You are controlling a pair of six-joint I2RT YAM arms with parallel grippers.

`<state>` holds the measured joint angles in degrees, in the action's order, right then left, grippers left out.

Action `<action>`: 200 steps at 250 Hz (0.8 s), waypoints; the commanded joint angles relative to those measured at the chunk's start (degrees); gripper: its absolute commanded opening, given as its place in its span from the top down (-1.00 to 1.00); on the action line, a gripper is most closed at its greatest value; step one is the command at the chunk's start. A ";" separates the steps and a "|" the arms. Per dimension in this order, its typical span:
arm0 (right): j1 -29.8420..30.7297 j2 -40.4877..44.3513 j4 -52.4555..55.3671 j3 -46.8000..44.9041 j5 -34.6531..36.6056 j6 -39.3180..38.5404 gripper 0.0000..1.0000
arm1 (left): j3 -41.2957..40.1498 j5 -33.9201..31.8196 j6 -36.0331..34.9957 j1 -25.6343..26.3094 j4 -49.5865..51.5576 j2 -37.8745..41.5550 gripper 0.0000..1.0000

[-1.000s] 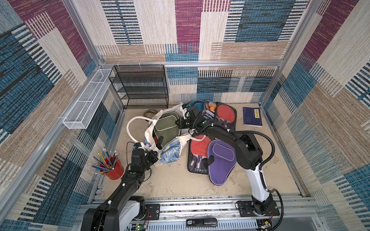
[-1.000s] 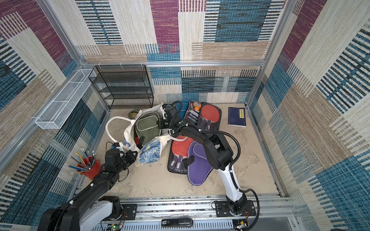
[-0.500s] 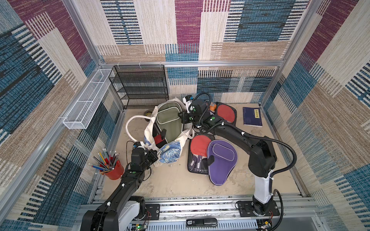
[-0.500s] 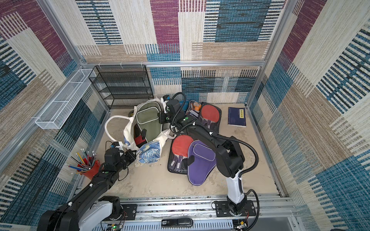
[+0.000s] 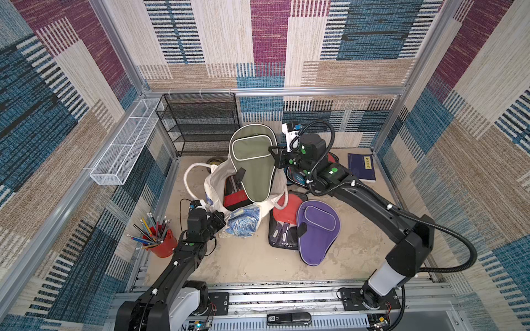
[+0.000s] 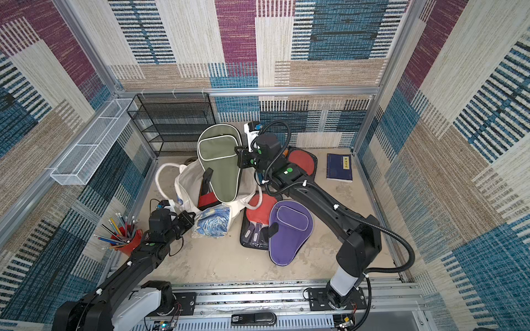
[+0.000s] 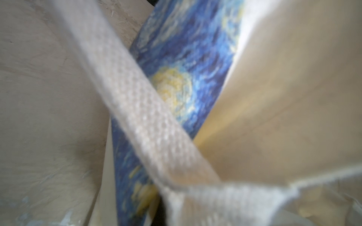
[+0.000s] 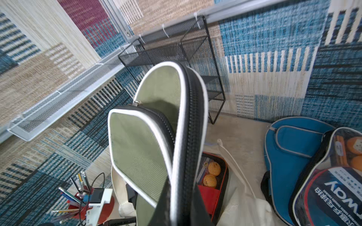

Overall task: Remove the ping pong set from the canvas bag
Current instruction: Pick up the ping pong set from the canvas bag.

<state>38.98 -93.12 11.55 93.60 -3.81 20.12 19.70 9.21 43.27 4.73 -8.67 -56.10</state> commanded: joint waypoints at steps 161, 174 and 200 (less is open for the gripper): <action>-27.91 32.70 10.92 -28.42 -8.06 8.89 1.00 | 4.56 -9.15 -1.60 -0.16 4.06 -0.95 1.00; -31.00 33.86 12.57 -30.05 -9.19 8.63 1.00 | 4.81 -9.54 -1.91 -0.25 4.59 -0.69 1.00; -37.14 35.48 15.41 -33.31 -12.40 7.59 1.00 | 5.15 -10.18 -2.18 -0.51 5.31 -0.14 1.00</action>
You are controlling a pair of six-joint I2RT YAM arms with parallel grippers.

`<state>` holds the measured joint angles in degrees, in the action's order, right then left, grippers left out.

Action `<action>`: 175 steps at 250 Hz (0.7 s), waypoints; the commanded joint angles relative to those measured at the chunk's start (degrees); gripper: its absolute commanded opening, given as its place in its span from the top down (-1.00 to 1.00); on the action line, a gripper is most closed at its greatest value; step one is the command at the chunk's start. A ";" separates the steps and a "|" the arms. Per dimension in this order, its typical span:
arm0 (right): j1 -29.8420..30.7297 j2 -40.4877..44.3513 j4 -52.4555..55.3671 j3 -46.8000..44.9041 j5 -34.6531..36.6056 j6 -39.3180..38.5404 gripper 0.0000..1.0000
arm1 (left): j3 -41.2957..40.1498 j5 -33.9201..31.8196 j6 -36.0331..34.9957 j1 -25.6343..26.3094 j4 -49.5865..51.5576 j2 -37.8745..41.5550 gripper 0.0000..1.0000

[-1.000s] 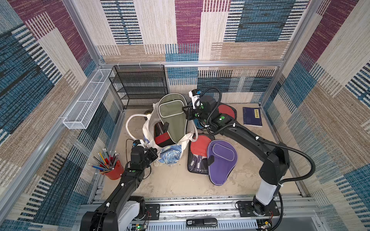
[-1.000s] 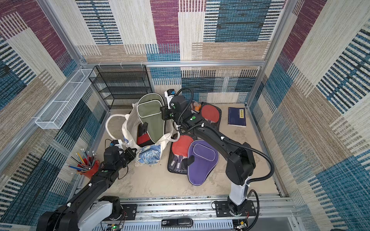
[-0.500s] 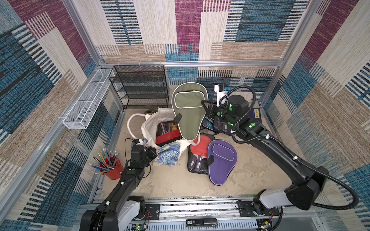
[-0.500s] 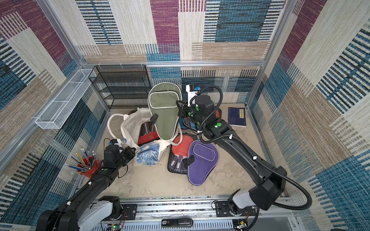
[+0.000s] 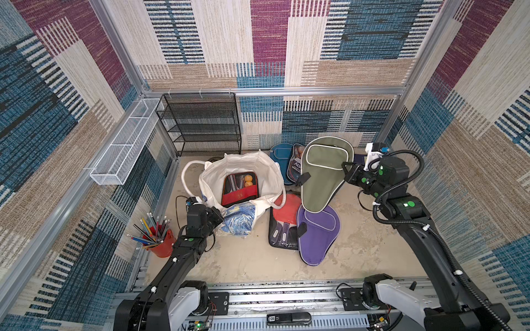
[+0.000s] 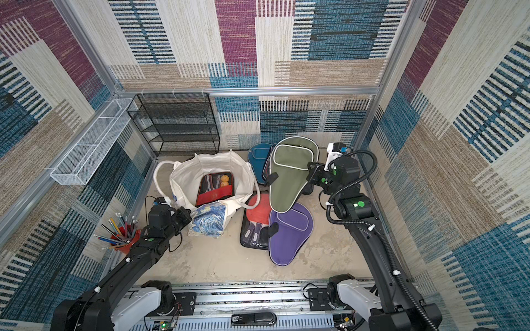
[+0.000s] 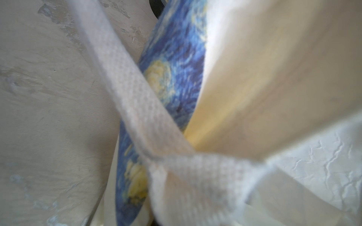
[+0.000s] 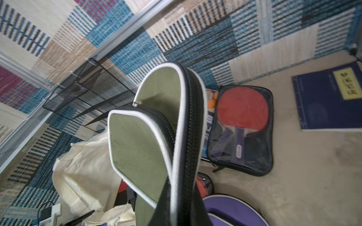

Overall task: Remove the ping pong set from the canvas bag
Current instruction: Pick up the ping pong set from the canvas bag, then place the ping pong set at the ping pong set.

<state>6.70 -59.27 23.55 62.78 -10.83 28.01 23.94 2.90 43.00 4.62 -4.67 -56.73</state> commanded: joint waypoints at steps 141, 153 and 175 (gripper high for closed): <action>-18.56 6.35 10.17 -21.11 -15.03 -1.19 1.00 | 1.71 -2.25 -1.52 -4.10 1.66 -0.46 1.00; -18.56 6.20 9.06 -22.98 -15.79 -0.56 1.00 | 1.63 -2.12 -1.44 -4.18 1.24 -0.93 1.00; -18.56 5.61 6.35 -26.68 -17.55 0.85 1.00 | 1.61 -1.63 -1.42 -4.35 0.72 -1.63 1.00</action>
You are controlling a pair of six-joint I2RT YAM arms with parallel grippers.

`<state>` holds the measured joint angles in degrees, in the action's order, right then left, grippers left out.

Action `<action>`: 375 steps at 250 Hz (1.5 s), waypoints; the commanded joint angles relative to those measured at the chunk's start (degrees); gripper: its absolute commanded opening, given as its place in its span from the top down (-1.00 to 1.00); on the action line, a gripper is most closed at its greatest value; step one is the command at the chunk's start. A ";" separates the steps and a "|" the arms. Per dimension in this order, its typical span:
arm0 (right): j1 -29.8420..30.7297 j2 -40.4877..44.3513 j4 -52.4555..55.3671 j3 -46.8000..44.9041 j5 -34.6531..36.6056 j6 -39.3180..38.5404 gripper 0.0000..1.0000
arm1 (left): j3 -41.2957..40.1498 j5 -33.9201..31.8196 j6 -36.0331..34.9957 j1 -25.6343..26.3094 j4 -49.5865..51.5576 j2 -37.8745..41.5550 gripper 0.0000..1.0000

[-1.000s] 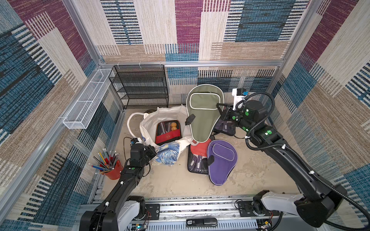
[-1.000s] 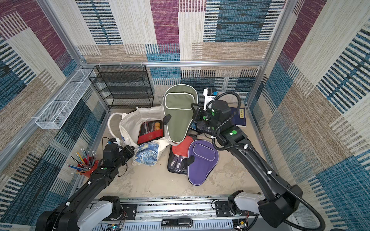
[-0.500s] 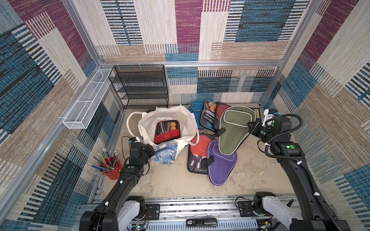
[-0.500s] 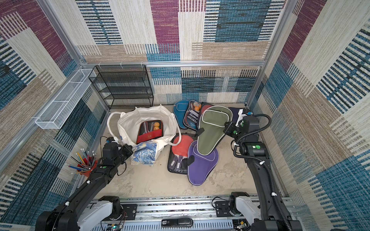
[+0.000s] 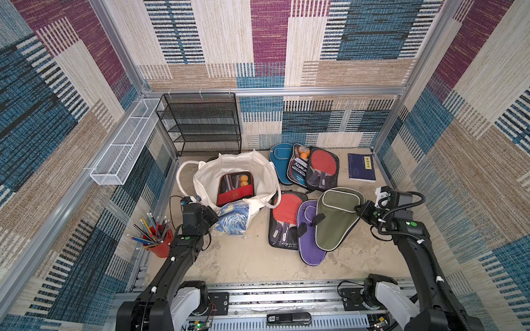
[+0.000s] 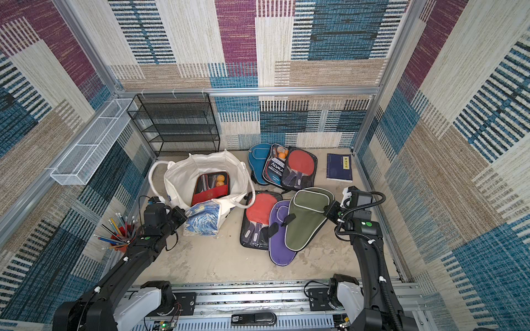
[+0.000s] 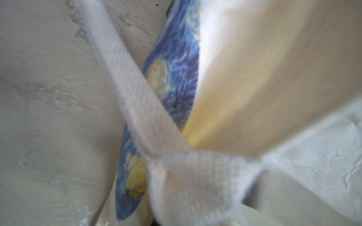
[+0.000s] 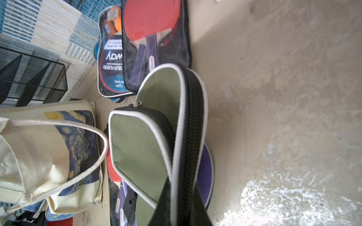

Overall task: Remove the ping pong set from the canvas bag
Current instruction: Place the ping pong set at the ping pong set.

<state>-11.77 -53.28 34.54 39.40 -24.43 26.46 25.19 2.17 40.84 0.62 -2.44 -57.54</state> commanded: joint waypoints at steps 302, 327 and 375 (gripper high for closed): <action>-0.18 -18.50 -33.11 -15.82 5.59 5.75 0.34 | -1.17 -0.09 0.91 -0.53 -1.73 0.54 1.00; -0.18 -19.23 -33.87 -16.50 5.27 5.31 0.21 | -1.20 -0.09 0.99 -0.48 -1.86 0.43 1.00; -0.18 -18.50 -33.60 -17.23 5.42 4.42 -0.10 | -1.02 0.02 1.00 -0.52 -1.60 0.81 1.00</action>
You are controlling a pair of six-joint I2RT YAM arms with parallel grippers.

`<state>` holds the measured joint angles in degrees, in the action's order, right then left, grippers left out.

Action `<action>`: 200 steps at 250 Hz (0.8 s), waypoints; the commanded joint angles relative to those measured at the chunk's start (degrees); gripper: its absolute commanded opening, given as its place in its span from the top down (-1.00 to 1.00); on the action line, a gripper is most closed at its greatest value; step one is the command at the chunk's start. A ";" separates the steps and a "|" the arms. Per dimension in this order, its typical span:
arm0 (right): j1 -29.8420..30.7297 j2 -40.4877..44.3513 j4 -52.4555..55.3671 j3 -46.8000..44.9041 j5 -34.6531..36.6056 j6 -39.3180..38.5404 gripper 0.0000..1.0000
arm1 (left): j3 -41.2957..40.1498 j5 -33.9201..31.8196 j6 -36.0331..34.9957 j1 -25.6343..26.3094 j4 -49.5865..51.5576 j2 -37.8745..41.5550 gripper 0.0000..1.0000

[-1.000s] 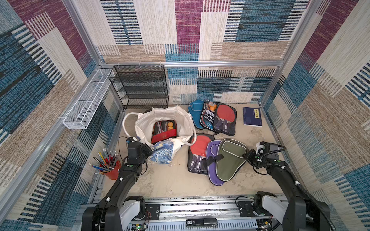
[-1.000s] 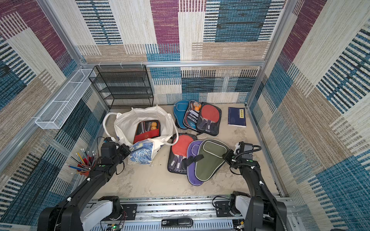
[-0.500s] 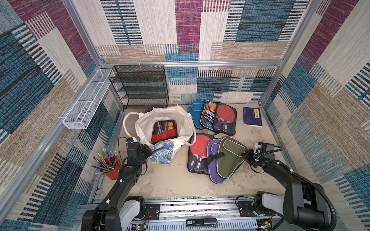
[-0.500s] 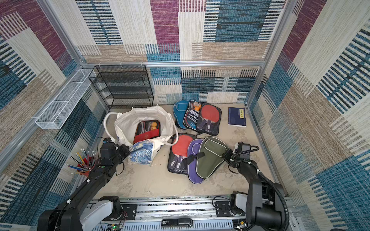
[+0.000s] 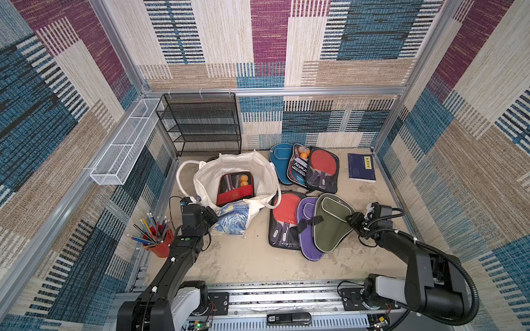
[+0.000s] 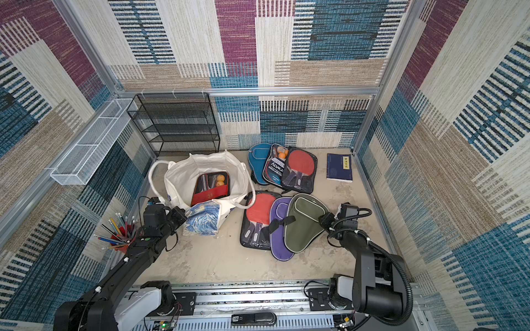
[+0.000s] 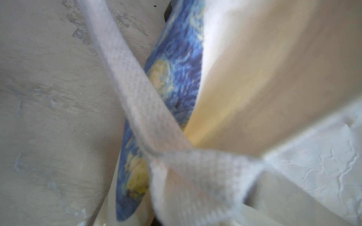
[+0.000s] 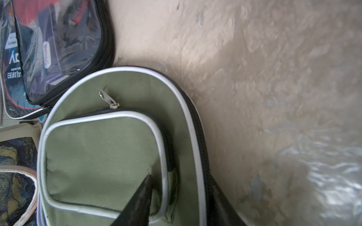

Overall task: Remove the ping pong set from the canvas bag
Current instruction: Place the ping pong set at the ping pong set, then adjust the canvas bag at the center of the board.

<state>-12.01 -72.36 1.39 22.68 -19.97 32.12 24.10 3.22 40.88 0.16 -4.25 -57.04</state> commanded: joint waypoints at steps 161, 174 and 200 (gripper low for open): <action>5.15 15.54 8.05 12.12 0.62 -6.25 -0.99 | -1.47 5.05 1.50 0.00 -3.64 1.85 1.00; 8.94 14.93 8.37 14.99 1.66 -6.75 -0.99 | -1.94 6.50 1.08 0.04 -4.78 1.80 1.00; 16.47 13.14 7.99 20.73 2.87 -7.43 -0.99 | -2.69 8.15 1.04 0.10 -4.81 1.58 1.00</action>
<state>-1.67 -57.91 10.22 38.50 -17.96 26.57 22.33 7.46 40.95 0.14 -7.46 -55.37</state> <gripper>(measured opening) 0.994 0.062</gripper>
